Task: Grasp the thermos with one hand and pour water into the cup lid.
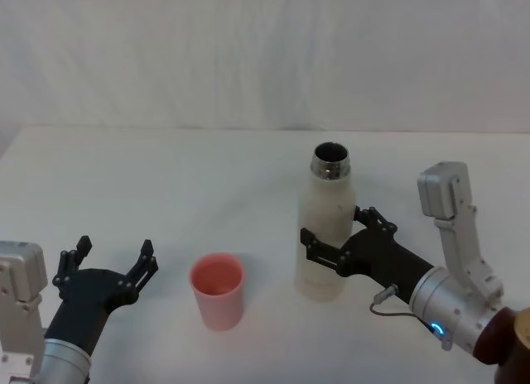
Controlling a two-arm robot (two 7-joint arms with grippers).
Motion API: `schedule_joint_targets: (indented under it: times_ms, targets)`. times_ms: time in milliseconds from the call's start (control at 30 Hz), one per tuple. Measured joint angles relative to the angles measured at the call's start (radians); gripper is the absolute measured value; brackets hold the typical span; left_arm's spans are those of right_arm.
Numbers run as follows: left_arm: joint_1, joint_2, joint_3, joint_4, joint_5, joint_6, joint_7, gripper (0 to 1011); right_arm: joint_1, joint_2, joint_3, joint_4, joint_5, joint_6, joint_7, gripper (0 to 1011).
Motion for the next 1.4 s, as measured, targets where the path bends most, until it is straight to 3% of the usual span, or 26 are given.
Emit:
schedule_joint_targets:
  times_ms: [367,633,833,1067,1400]
  targets:
    - [0.000,0.000,0.000,0.000,0.000,0.000,0.000,1001,-0.068,0.040,0.003,-0.086,-0.006,-0.007,-0.024,1001]
    - [0.000,0.000,0.000,0.000,0.000,0.000,0.000,1001,-0.175,0.082,0.022,-0.188,-0.032,-0.029,-0.050,1001]
    - [0.000,0.000,0.000,0.000,0.000,0.000,0.000,1001,-0.250,0.096,0.032,-0.230,-0.041,-0.064,-0.055,1001]
    - [0.000,0.000,0.000,0.000,0.000,0.000,0.000,1001,-0.321,0.088,0.046,-0.234,-0.043,-0.128,-0.056,1001]
    - [0.000,0.000,0.000,0.000,0.000,0.000,0.000,1001,-0.328,0.084,0.049,-0.227,-0.044,-0.138,-0.058,1001]
